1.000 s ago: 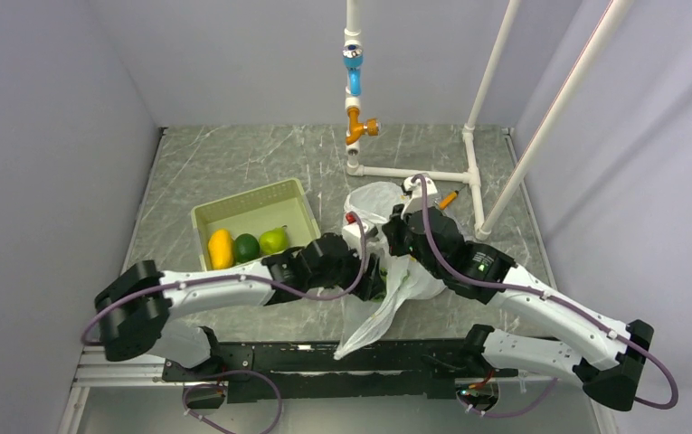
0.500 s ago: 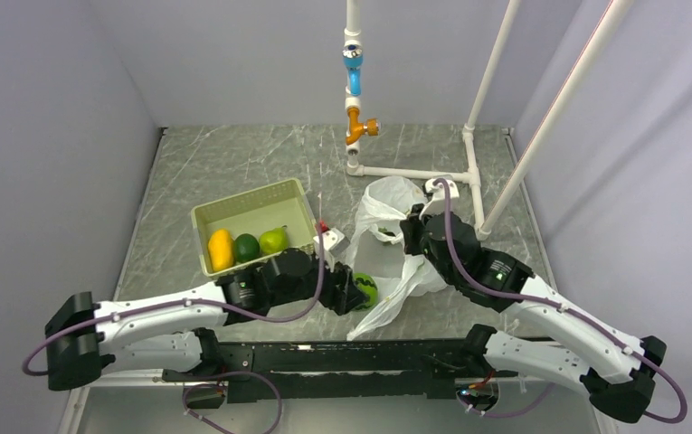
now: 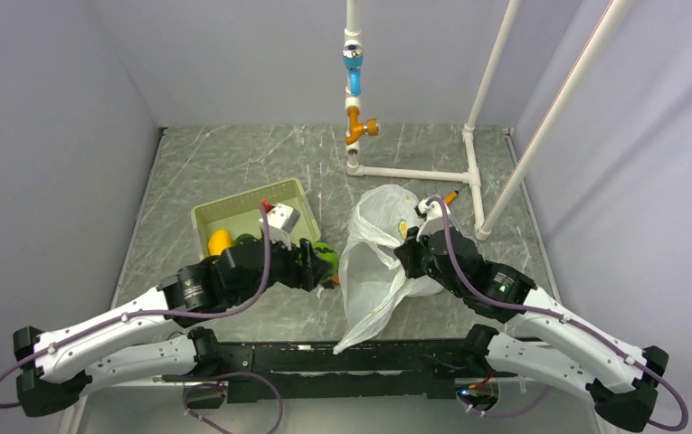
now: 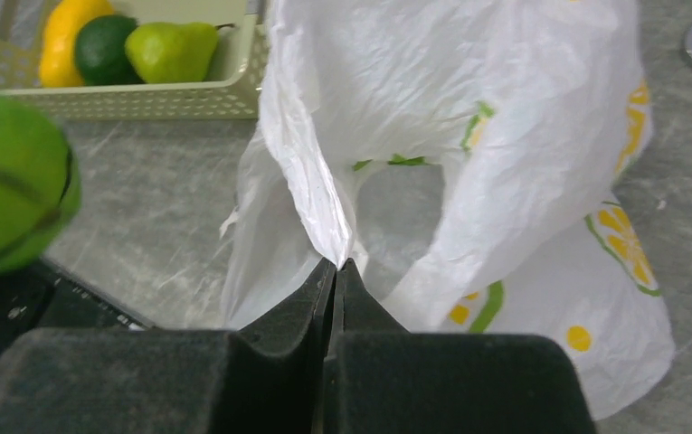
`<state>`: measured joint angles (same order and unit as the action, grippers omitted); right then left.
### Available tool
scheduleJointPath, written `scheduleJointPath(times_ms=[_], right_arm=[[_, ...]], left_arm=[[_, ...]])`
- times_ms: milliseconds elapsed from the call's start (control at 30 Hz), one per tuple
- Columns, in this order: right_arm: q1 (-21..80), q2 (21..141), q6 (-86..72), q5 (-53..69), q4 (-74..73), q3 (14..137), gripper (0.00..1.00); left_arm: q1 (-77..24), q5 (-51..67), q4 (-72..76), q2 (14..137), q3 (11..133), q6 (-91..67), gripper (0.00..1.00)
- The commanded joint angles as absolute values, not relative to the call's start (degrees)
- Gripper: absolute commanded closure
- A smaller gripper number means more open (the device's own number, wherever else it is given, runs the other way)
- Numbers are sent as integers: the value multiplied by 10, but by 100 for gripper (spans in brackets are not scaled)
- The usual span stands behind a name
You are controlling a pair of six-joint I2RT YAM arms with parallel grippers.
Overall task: Take the fake fruits out of the plastic bag
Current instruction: Place the fake fruit in the bin.
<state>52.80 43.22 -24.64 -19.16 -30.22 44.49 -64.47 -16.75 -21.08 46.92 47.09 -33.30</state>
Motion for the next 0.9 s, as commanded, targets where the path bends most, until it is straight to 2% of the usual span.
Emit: scheduleJointPath(times_ms=[0, 133, 333, 567, 767, 867], right_arm=[[527, 395, -227, -105, -276, 437, 100], [527, 375, -199, 5, -243, 431, 100], [526, 383, -187, 111, -207, 469, 100], [526, 371, -178, 89, -182, 482, 100], [526, 392, -184, 78, -190, 482, 100], [527, 397, -185, 81, -189, 482, 100]], left_arm=[[-584, -221, -332, 455, 493, -368, 100], [-504, -231, -416, 480, 499, -418, 100], [-444, -266, -411, 471, 493, -415, 100], [-352, -253, -396, 507, 490, -392, 97], [-274, -183, -368, 573, 478, -367, 99], [-251, -168, -366, 600, 486, -361, 96]])
